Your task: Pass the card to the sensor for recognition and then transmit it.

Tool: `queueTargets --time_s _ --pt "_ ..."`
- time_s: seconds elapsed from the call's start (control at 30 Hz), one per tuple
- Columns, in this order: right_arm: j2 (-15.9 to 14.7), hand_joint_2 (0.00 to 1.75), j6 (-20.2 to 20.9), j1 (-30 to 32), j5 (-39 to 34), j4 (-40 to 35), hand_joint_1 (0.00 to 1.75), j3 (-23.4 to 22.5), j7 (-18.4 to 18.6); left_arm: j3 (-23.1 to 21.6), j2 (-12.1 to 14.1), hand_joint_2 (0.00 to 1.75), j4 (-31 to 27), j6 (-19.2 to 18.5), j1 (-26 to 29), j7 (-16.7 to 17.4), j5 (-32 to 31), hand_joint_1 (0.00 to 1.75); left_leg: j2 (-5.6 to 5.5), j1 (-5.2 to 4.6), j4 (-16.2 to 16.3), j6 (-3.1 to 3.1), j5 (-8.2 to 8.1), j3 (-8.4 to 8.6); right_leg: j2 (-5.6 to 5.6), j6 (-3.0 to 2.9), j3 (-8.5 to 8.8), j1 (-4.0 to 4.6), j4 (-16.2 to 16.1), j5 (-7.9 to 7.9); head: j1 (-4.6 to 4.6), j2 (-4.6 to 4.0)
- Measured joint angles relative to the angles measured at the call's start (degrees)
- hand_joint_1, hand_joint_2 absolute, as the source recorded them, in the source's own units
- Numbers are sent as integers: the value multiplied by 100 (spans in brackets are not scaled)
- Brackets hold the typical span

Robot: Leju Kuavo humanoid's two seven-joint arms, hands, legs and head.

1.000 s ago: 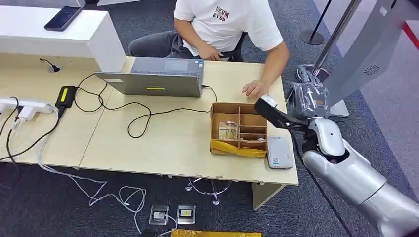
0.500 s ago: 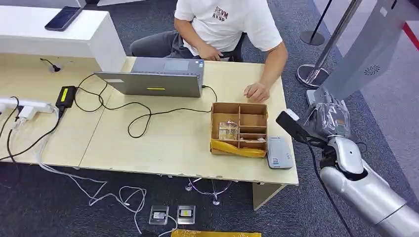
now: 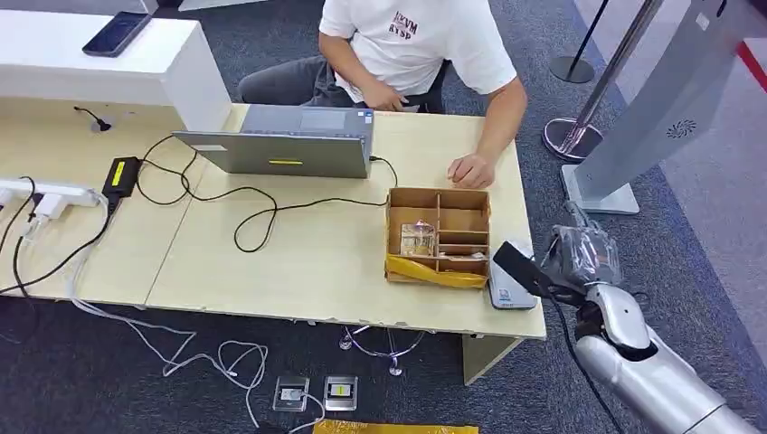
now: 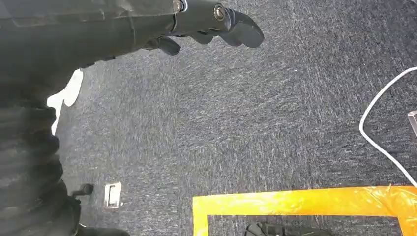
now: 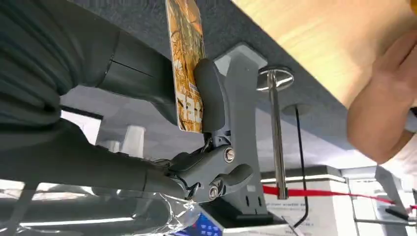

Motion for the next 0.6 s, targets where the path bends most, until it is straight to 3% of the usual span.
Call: queueTargets --time_s 0.6 --pt "511 175 -2 91 -221 599 175 66 -326 122 13 175 0 -4 -16 0 20 0 0 0 0 0 0 -1 1 0 0 0 1 0 0 0"
